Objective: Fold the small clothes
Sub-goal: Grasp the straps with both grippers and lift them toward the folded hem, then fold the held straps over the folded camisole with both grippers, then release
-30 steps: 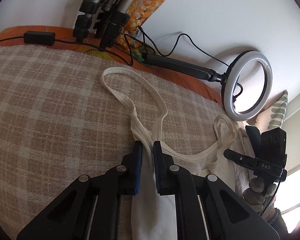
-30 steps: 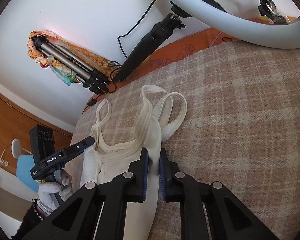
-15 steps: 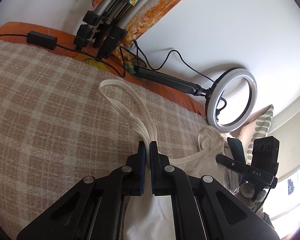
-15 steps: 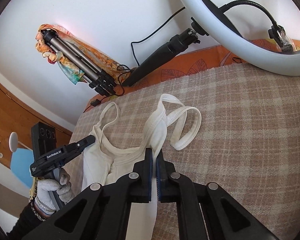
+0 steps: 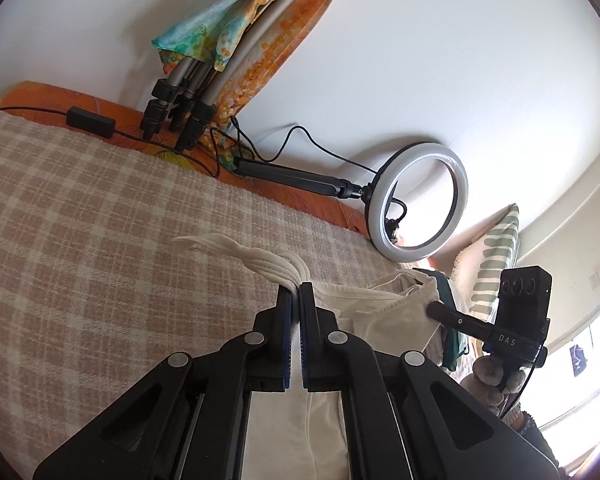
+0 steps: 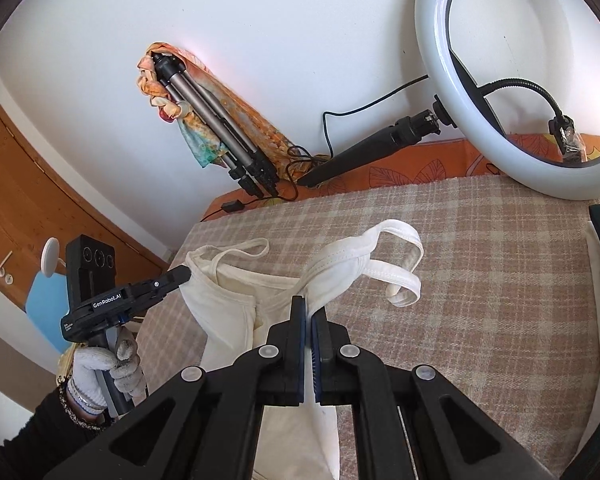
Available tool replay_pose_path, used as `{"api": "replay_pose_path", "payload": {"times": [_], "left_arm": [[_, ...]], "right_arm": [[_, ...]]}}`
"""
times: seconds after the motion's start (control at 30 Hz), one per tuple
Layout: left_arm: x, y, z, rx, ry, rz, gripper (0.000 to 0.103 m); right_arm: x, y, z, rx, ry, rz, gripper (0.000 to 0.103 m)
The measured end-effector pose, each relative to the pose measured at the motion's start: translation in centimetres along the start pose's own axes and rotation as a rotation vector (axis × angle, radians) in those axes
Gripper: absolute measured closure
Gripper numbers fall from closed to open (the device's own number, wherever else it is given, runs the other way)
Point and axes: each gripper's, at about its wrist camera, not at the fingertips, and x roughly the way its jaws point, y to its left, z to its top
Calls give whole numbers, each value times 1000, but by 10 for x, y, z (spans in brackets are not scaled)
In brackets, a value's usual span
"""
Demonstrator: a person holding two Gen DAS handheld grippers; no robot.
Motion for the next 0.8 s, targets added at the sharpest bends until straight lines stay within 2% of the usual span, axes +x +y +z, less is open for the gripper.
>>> {"api": "replay_pose_path", "payload": {"times": [0.23, 0.5, 0.8], "left_arm": [[-40, -22, -25, 32, -14, -9, 101], [-82, -34, -71, 58, -16, 4, 101], [-101, -28, -126, 69, 60, 52, 101]], "right_arm": [[-34, 45, -23, -111, -5, -17, 103], [-64, 85, -76, -197, 17, -43, 103], [-75, 102, -145, -252, 58, -109, 103]]}}
